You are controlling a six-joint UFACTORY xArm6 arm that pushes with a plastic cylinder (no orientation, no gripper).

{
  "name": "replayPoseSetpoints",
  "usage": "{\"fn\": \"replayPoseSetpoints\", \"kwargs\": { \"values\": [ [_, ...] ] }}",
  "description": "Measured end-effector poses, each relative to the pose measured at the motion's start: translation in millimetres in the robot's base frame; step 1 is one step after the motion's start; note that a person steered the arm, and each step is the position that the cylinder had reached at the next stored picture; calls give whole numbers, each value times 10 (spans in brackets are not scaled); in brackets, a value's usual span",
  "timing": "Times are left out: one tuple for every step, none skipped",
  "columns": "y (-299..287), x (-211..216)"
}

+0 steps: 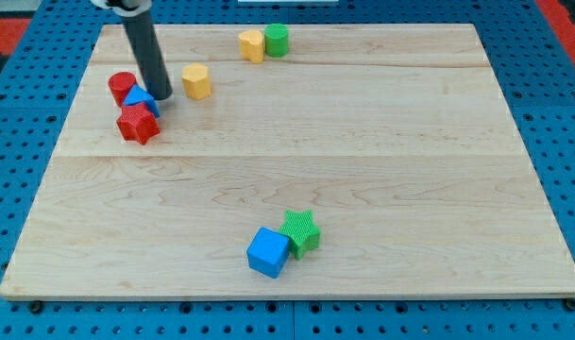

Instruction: Push the hexagon into heart

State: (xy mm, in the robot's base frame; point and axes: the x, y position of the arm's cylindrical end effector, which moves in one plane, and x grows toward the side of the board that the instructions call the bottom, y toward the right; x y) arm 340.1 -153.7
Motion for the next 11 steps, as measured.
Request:
{"fn": "replayPoseSetpoints", "kwargs": {
  "values": [
    [735,-68],
    [852,-195],
    [537,142],
    [-19,67],
    [-47,-206],
    [118,-146],
    [176,-33],
    [318,-238],
    [633,-226],
    [588,-441],
    [589,-579]
  ]
}}
